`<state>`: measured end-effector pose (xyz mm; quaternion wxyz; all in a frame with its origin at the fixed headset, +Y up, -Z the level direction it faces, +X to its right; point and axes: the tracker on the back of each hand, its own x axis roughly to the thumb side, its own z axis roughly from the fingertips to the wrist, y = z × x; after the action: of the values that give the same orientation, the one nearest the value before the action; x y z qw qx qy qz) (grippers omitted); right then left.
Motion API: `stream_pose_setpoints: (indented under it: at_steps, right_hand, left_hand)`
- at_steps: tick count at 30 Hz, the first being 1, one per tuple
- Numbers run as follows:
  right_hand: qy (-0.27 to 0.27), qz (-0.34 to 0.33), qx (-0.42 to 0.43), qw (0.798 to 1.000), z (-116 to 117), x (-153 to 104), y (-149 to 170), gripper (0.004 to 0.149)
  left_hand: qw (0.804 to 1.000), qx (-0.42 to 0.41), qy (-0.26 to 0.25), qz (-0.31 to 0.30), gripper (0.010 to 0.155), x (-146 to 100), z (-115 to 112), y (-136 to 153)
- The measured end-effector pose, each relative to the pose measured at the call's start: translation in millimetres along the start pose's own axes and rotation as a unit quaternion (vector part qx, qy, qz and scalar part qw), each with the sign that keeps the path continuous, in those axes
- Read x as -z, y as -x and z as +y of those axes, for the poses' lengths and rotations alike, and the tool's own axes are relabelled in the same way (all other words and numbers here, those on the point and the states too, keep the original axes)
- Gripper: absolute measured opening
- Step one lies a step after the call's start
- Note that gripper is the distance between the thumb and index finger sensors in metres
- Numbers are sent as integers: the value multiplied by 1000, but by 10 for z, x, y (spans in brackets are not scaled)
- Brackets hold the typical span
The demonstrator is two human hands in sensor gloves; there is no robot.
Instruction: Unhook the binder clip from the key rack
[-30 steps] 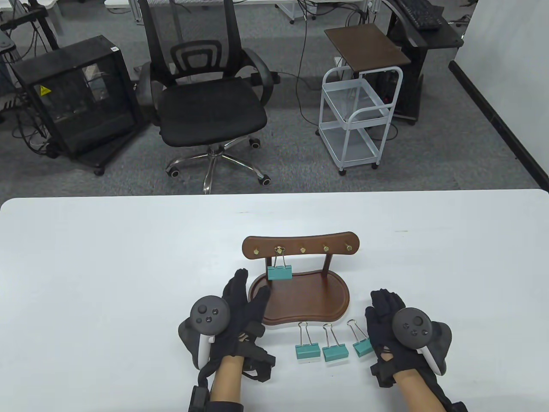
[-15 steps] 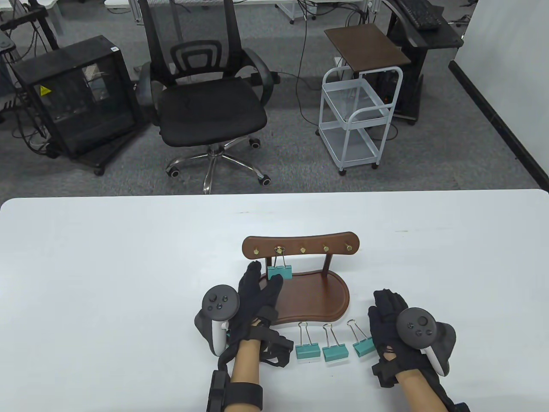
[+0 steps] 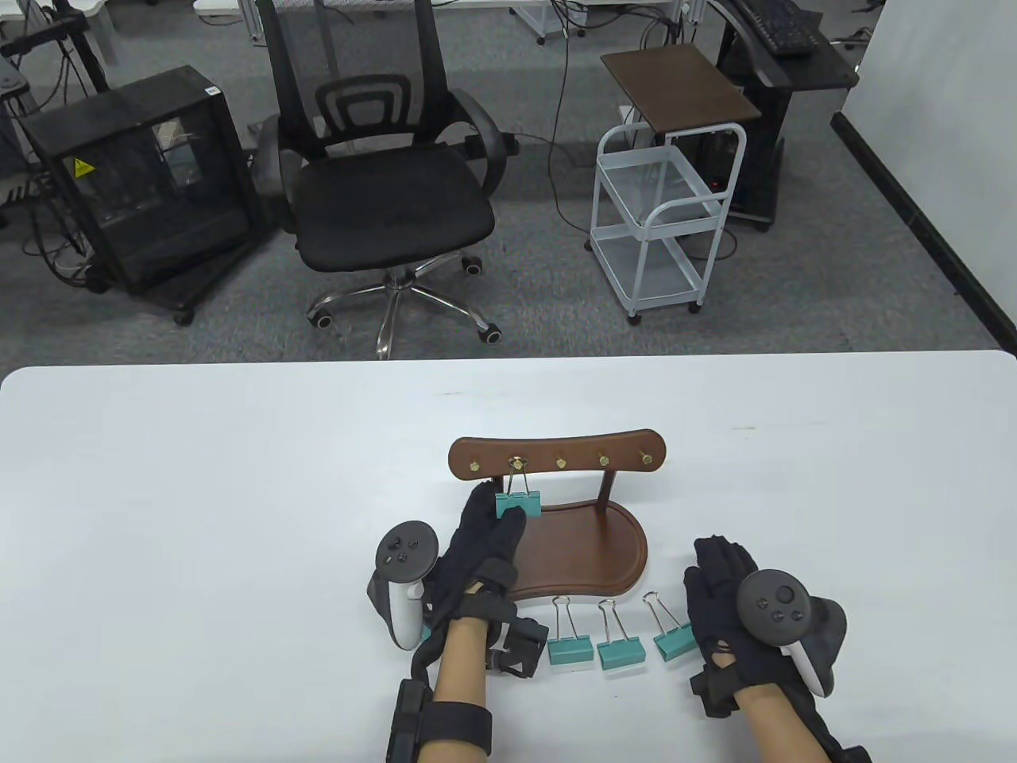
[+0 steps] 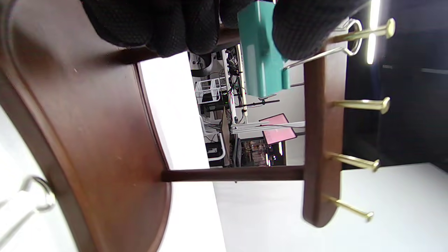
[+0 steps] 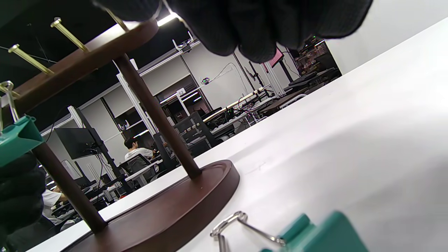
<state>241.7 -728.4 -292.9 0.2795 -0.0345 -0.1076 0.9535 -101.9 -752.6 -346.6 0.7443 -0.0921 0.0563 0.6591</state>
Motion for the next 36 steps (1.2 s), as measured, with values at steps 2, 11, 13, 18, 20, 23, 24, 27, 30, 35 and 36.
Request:
stream_pose_setpoints:
  at_steps: [2,11,13,18,20,23,24,27,30,35,36]
  right_hand:
    - [0,-1,-1,1000,-1,0,1,58]
    - [-1,2,1,1000,-1,3,5,58]
    - [-2,2,1,1000,-2,3,5,58]
    - [0,0,-2,1000,-2,9,2,58]
    - [0,-1,-2,1000,-1,10,2,58]
    - [1,-1,-2,1000,-1,10,3,58]
    - [1,0,-2,1000,-1,10,2,58]
    - [1,0,-1,1000,0,11,4,58]
    - [1,0,0,1000,0,12,4,58]
    - [2,0,0,1000,1,13,4,58]
    - [2,0,1,1000,0,13,4,58]
  left_hand:
    - [998,-45,41,8,74,29,-26,22]
    - [996,-73,51,8,62,50,-65,35]
    - [996,-71,50,6,60,51,-59,32]
    - [999,-43,25,-6,57,35,-41,12]
    - [999,-45,22,-10,56,34,-35,14]
    - [999,-41,11,-14,56,28,-22,11]
    - [999,-37,9,-17,56,26,-16,8]
    - [999,-32,6,-20,56,25,-8,6]
    - [999,-35,9,-25,57,27,-3,5]
    - [999,-41,10,-32,57,23,10,7]
    - [998,-42,10,-33,57,23,13,6]
